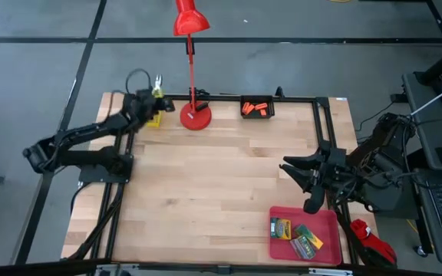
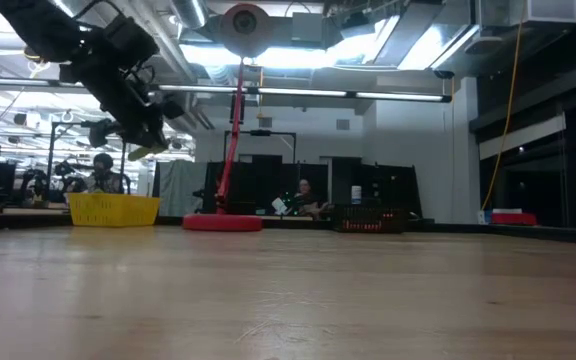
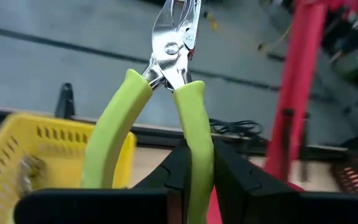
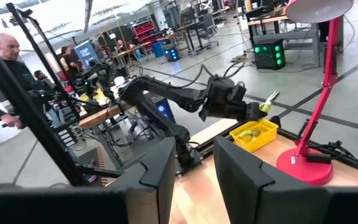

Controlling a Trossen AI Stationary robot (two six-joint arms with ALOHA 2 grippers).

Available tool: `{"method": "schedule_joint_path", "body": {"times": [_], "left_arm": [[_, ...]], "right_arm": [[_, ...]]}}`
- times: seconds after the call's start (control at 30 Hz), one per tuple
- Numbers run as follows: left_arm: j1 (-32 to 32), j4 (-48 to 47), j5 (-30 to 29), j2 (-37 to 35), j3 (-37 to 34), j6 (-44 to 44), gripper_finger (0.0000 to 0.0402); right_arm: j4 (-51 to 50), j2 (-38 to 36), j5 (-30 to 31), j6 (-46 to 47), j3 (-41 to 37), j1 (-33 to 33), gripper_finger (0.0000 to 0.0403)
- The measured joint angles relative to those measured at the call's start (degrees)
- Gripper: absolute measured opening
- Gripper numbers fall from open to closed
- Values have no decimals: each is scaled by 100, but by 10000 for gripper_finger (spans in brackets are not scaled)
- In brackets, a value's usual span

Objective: Pick & Place School Supplies
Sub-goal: Put the green hole punch into the yellow bin

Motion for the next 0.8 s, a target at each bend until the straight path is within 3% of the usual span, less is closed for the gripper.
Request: {"method": "schedule_joint_path", "body": {"times": [0.1,0.3,0.47,0.8], "left_arm": [[775,-671,734,110,383,414,40],[1527,-1983,1245,225,889,933,40],[1502,-2423,1565,319,891,854,40],[1298,-2708,1438,519,654,321,40]], "right_arm": [[-9,-37,23,-19,-2,-1,112],[-78,-50,81,-16,-1,6,112],[-102,-50,95,-16,-2,9,112],[-232,-50,96,6,0,8,112]]}}
